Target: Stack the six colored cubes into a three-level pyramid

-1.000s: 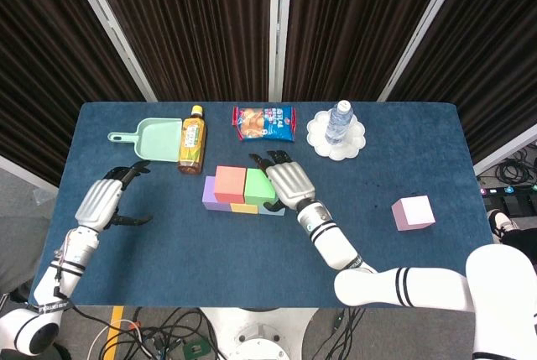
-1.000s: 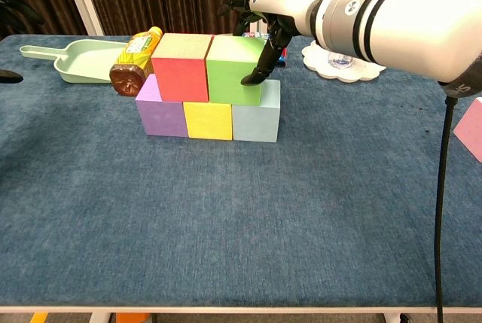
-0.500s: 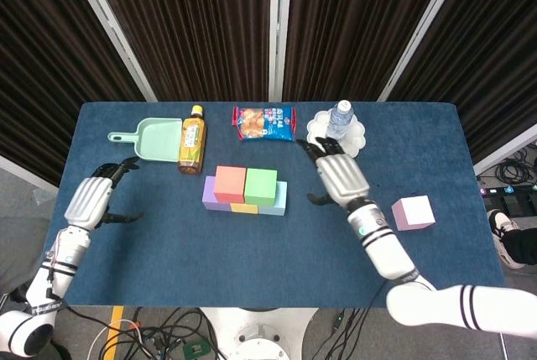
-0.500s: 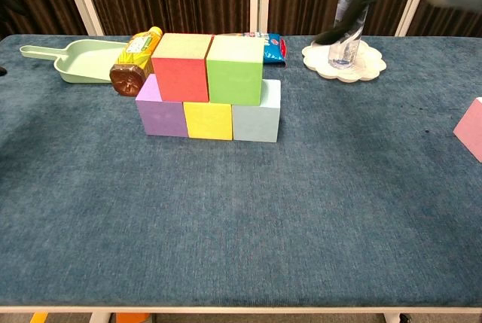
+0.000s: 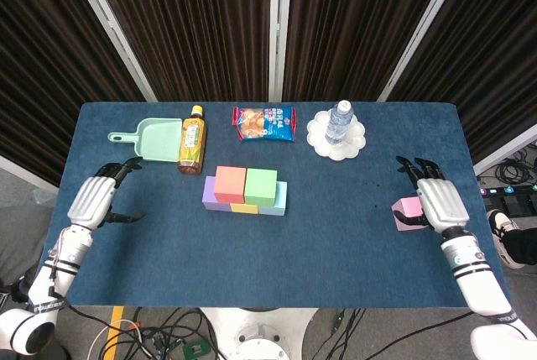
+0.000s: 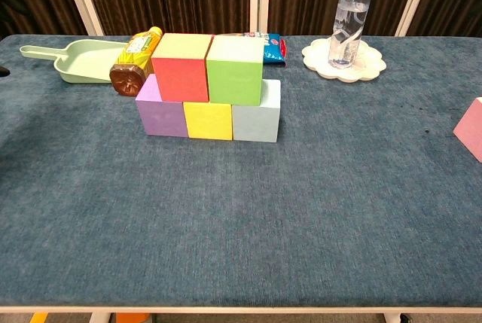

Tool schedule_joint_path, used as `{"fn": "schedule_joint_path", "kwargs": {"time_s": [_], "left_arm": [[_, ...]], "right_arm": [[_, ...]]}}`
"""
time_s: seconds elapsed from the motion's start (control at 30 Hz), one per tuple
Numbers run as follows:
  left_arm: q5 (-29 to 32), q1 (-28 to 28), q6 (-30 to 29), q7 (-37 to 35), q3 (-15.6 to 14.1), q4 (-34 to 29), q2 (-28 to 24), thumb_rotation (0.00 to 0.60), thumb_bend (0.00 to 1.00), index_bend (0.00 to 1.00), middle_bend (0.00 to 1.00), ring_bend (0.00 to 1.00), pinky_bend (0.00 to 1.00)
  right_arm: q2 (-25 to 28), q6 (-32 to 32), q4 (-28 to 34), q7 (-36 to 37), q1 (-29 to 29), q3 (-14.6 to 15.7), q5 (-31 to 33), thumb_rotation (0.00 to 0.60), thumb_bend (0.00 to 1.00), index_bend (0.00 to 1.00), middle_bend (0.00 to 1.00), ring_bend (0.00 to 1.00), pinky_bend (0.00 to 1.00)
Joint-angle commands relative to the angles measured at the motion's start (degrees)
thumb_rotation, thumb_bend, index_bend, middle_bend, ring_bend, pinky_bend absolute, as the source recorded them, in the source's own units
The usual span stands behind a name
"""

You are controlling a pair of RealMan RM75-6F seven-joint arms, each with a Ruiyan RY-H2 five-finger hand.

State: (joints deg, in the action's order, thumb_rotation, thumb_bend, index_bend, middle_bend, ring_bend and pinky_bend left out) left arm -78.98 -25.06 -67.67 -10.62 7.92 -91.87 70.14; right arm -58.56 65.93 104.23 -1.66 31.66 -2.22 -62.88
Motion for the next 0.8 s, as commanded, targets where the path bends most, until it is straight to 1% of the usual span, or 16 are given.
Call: {"fn": "schedule_joint_path", "kwargs": {"time_s": [0.03,0.2,0.3,0.47,0.57,0.67,0.73,0.8], "left_arm": [[0.4,-0.2,0.6,0.1,0.0,-0.3,-0.2,0.600,0.09,0.11,0.21,0.22,0.16],[0.9,-0.4,1.2,-0.2,0.3,-1.2,-0.8,0.600,0.09,0.11,0.21,0.22,0.16],[0.8,-0.5,1.2,-0.5,0.4,-1.8,-1.1,0.600,0.09,0.11,0.21,0.22,0.16],[1.1,-0.7,1.4,-0.2,0.6,-2.6,-1.4,0.600,0.08,0.11,0.21,0.22,0.16],[1.2,-0.6,1.3,-0.6,0.7,-3.0,-1.6,0.600,0.08,0.11,0.21,0.22,0.16],[1.5,-0.4,1.2,-1.3,0.9,-3.0,-1.8,0.600,0.08,0.11,0.21,0.22,0.16],[1.6,-0.3,0.9,-1.7,1.0,-3.0,-1.8,0.600,0.08,0.11,0.21,0.22,0.16],[1.7,-0.1,0.7,-2.0,1.1,-2.9,-1.7,0.600,0.08,0.11,0.21,0.22,0.16]], "right_arm": [[-0.2,-1.9,-6.5,5.0,-3.5,2.7,-4.7,0.600,0.10,0.00,0.19,0.00,0.00],[-1.6,-5.2,-13.0,6.7,-4.1,3.9,-7.5,0.600,0.01,0.00,0.15,0.00,0.00],[-3.0,-7.1,-16.1,6.9,-4.1,4.3,-8.9,0.600,0.00,0.00,0.14,0.00,0.00],[-6.1,-9.5,-21.2,6.3,-3.5,4.1,-10.4,0.600,0.00,0.00,0.13,0.00,0.00],[-7.9,-10.9,-24.2,5.7,-3.0,3.7,-10.8,0.600,0.01,0.00,0.13,0.00,0.00],[-9.1,-12.7,-26.6,5.8,-2.5,3.3,-10.9,0.600,0.04,0.00,0.14,0.00,0.00],[-9.7,-13.7,-27.8,6.4,-2.2,3.0,-10.9,0.600,0.07,0.00,0.16,0.00,0.00],[-10.2,-13.9,-28.5,7.2,-2.2,2.7,-11.1,0.600,0.10,0.00,0.21,0.00,0.00]]}}
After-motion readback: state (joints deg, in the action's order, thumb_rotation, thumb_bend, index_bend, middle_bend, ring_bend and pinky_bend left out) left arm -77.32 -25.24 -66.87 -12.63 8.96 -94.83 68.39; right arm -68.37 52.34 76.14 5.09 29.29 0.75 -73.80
